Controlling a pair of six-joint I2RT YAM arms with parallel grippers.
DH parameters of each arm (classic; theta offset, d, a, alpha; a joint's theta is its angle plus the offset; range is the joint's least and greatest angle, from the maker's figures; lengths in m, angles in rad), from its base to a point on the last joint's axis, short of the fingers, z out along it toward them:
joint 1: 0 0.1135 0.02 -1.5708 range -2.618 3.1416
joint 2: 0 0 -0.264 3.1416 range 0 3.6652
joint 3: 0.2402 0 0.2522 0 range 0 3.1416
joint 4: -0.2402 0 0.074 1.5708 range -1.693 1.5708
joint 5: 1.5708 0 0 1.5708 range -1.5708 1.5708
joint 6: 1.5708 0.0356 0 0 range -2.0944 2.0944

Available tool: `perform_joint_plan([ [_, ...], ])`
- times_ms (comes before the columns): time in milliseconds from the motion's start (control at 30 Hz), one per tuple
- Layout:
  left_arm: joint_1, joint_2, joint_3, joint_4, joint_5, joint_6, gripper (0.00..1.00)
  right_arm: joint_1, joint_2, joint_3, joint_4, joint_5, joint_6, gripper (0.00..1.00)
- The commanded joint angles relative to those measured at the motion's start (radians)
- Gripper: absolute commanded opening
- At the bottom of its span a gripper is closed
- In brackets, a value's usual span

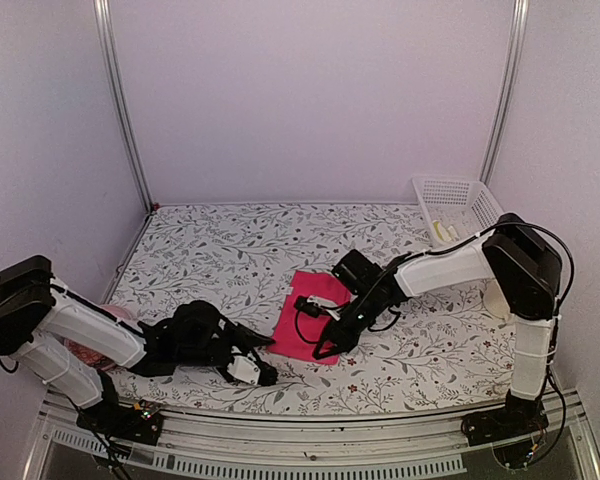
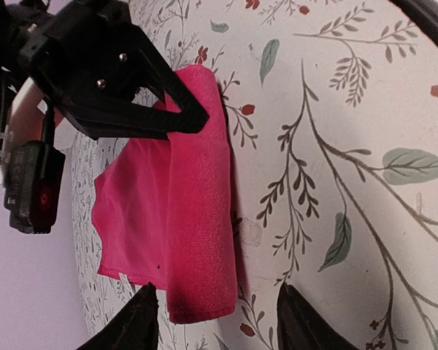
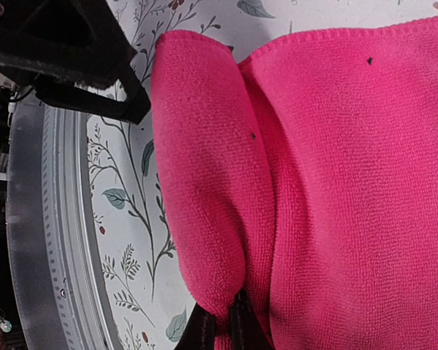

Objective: Roll the towels
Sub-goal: Roll the towel at the center of the board.

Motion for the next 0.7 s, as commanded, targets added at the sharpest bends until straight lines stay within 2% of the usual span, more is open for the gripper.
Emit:
perform_joint_plan([
  [0, -0.034, 0.064, 0.007, 0.117, -0.044, 0.039, 0.55, -0.033, 0.056, 0.008, -0.076, -0.018, 0.031, 0.08],
  [333, -0.036, 0.162, 0.045, 0.18, -0.089, 0.05, 0.51, -0.064, 0.072, 0.014, -0.097, -0.037, 0.006, 0.07],
  [567, -0.037, 0.226, 0.091, 0.161, -0.117, 0.044, 0.5, -0.075, 0.081, 0.014, -0.101, -0.044, -0.006, 0.07],
  [667, -0.036, 0.259, 0.098, 0.172, -0.144, 0.047, 0.45, -0.08, 0.09, 0.014, -0.104, -0.047, -0.012, 0.07],
])
